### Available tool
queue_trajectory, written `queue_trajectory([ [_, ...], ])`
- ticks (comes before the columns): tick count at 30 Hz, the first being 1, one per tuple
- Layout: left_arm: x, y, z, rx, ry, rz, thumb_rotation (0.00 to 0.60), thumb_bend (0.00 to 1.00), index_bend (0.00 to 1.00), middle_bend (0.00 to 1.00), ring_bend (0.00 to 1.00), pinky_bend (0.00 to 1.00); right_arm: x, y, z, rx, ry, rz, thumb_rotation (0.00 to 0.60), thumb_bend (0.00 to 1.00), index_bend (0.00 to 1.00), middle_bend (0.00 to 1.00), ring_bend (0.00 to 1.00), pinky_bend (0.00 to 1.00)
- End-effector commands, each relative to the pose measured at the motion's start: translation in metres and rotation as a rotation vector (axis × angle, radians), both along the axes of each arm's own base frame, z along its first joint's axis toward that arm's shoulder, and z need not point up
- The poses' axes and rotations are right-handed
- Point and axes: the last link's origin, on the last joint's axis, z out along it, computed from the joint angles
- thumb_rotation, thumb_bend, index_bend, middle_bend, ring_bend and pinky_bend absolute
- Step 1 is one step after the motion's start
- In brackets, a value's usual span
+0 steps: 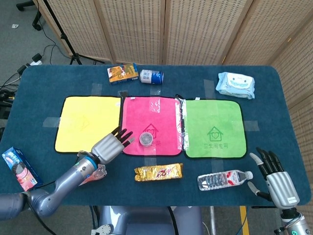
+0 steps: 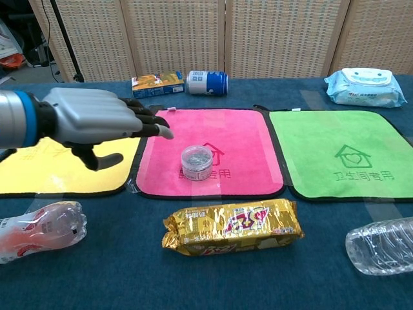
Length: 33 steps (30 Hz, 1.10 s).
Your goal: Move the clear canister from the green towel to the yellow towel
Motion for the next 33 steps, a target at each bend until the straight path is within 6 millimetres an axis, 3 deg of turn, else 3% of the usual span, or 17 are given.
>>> queue_trajectory([
  [1, 0.017, 0.005, -0.019, 0.0, 0.024, -0.046, 0.6, 0.65, 0.0, 0.0, 0.0, 0.0, -0.002, -0.002, 0.001, -0.002, -0.006, -0.012, 0.6, 0.31, 0.09, 0.01, 0.0, 0.01],
  [12, 0.053, 0.009, -0.052, -0.041, 0.052, -0.1, 0.6, 0.71, 0.0, 0.0, 0.0, 0.0, -0.007, -0.005, 0.005, -0.013, -0.032, -0.033, 0.6, 0.31, 0.09, 0.01, 0.0, 0.01],
  [23, 0.059, 0.006, -0.073, -0.069, 0.095, -0.102, 0.6, 0.71, 0.0, 0.0, 0.0, 0.0, -0.009, -0.006, 0.01, -0.03, -0.048, -0.039, 0.6, 0.31, 0.09, 0.01, 0.0, 0.01],
  [33, 0.05, 0.002, -0.08, -0.075, 0.155, -0.113, 0.6, 0.71, 0.0, 0.0, 0.0, 0.0, -0.01, -0.006, 0.012, -0.038, -0.053, -0.04, 0.6, 0.31, 0.09, 0.01, 0.0, 0.01],
])
